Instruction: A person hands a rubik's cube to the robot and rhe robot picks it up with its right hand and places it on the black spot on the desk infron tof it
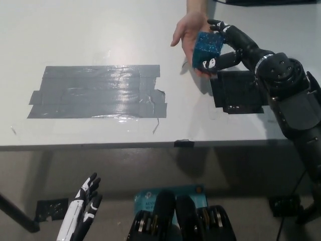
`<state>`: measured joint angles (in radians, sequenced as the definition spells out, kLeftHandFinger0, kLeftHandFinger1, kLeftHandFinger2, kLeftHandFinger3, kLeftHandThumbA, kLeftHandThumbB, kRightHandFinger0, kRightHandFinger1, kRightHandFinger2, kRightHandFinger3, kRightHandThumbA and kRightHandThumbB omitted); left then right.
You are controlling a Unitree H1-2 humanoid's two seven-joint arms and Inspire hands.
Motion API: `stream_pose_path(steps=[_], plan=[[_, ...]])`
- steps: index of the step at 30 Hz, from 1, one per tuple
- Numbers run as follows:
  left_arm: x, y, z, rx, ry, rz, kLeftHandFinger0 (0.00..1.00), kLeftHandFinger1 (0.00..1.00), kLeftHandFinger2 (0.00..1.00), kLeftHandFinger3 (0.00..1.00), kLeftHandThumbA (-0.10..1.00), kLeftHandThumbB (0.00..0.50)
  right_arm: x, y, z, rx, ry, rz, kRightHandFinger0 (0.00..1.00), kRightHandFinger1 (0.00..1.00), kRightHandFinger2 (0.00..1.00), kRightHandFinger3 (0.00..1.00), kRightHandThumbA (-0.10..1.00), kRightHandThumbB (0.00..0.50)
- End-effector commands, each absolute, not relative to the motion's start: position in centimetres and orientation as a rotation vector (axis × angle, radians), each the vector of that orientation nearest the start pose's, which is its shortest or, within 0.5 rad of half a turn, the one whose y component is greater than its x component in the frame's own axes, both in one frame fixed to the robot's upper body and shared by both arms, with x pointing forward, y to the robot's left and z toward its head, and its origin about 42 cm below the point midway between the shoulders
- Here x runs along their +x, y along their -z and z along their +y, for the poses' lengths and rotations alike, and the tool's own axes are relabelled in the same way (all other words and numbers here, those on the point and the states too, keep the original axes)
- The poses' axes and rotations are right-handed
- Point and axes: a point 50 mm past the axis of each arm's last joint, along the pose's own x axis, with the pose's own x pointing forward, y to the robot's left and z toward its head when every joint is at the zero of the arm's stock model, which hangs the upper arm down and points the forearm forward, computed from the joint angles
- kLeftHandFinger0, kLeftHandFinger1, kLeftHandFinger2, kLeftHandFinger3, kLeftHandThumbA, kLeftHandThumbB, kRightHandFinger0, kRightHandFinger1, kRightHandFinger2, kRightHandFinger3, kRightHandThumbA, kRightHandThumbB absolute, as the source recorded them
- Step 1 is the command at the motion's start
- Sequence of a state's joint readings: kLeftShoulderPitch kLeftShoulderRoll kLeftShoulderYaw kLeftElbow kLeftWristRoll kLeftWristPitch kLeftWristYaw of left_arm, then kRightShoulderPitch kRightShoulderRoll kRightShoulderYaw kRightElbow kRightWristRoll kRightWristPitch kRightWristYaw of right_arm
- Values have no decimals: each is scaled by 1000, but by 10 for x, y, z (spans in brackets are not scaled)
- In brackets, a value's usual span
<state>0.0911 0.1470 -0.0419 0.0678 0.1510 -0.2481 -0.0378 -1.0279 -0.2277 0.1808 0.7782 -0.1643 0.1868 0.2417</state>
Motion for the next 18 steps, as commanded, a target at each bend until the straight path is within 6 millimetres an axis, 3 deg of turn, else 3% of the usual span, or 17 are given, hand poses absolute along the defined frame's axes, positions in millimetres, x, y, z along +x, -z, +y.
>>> stream_pose_path(steps=[1, 2, 3, 4, 5, 6, 9, 12, 18], plan=[[249, -78, 252, 317, 113, -103, 1000, 1000, 1000, 1000, 920, 99, 564, -331, -190, -578, -275, -171, 299, 394, 494, 494, 180, 303], [250, -78, 251, 316, 114, -104, 1000, 1000, 1000, 1000, 921, 91, 563, -332, -190, -604, -249, -204, 92, 314, 435, 395, -39, 259], [251, -78, 250, 311, 116, -104, 1000, 1000, 1000, 1000, 921, 90, 562, -333, -190, -616, -231, -233, 29, 323, 531, 429, -88, 259], [254, -78, 251, 315, 117, -107, 1000, 1000, 1000, 1000, 923, 89, 561, -335, -190, -614, -223, -262, 52, 464, 733, 595, -100, 223], [254, -78, 250, 315, 119, -108, 1000, 1000, 1000, 1000, 931, 98, 560, -334, -191, -609, -225, -263, 154, 614, 907, 816, -100, 195], [253, -78, 251, 316, 120, -106, 1000, 1000, 1000, 1000, 934, 91, 560, -333, -192, -611, -223, -262, 208, 684, 979, 927, -100, 184], [253, -79, 250, 321, 123, -105, 1000, 1000, 1000, 1000, 937, 79, 558, -331, -198, -612, -196, -271, 270, 755, 1000, 997, -100, 184], [255, -79, 249, 325, 127, -111, 1000, 1000, 1000, 1000, 930, 71, 557, -332, -205, -574, -158, -282, 285, 760, 1000, 996, -100, 194], [255, -79, 248, 317, 128, -110, 1000, 1000, 1000, 1000, 915, 75, 555, -339, -216, -541, -88, -340, 259, 676, 983, 972, -100, 189]])
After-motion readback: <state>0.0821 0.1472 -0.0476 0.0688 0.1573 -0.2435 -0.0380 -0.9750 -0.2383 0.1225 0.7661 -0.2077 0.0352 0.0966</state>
